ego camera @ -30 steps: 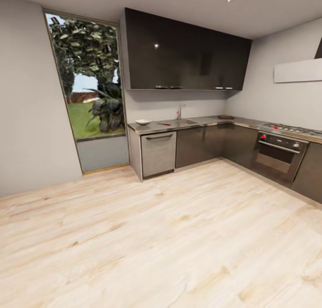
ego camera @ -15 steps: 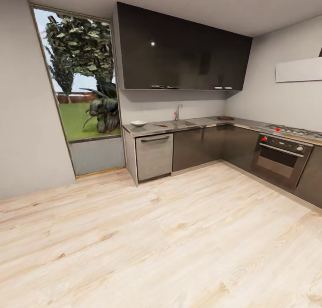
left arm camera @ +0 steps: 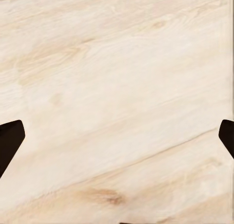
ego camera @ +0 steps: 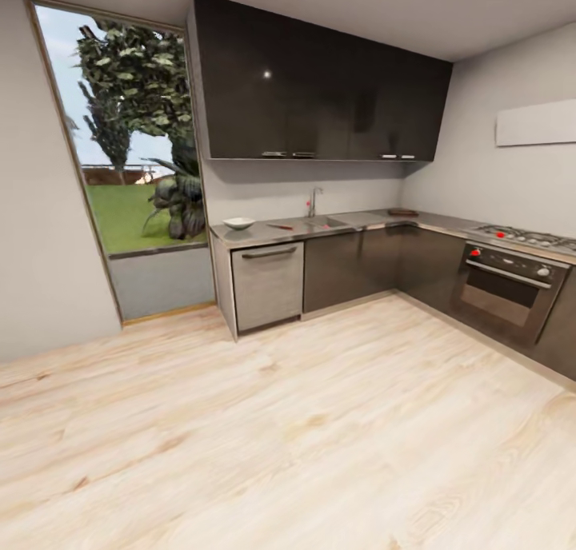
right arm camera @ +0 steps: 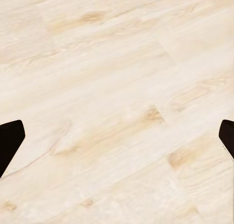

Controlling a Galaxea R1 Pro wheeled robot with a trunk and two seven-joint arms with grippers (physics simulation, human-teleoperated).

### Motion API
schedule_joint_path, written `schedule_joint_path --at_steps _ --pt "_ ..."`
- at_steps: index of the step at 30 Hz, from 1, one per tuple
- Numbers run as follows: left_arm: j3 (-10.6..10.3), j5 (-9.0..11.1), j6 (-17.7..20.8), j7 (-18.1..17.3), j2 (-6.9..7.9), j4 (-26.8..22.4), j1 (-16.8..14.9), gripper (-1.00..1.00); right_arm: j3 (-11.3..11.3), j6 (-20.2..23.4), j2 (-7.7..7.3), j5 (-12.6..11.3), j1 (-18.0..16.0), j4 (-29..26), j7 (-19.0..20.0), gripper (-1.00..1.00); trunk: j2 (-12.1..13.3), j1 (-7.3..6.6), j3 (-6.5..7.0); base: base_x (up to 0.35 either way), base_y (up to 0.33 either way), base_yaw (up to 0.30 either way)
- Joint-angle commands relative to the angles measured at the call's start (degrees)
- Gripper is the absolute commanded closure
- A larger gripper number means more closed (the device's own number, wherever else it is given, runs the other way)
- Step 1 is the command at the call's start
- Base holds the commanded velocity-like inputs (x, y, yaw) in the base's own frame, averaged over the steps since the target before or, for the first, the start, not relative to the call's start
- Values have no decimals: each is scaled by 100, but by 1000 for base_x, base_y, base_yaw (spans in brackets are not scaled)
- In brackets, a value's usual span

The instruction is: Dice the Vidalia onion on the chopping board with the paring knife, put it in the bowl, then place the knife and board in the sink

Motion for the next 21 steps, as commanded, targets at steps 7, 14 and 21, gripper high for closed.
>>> schedule_joint_path --at_steps 7,14,21 --pt "-7 39 -10 2 1 -5 0 -100 -1 -13 -1 -1 -2 3 -3 -100 -2 3 -5 301 -170 0" --pt "-7 39 -10 2 1 -5 0 -100 -1 -16 0 -1 -2 1 -3 -100 -2 3 -5 296 -180 0" --pt "-7 39 -5 2 -5 -4 0 -100 -1 -19 -1 -1 -2 1 -3 -100 -2 3 -5 289 -193 0"
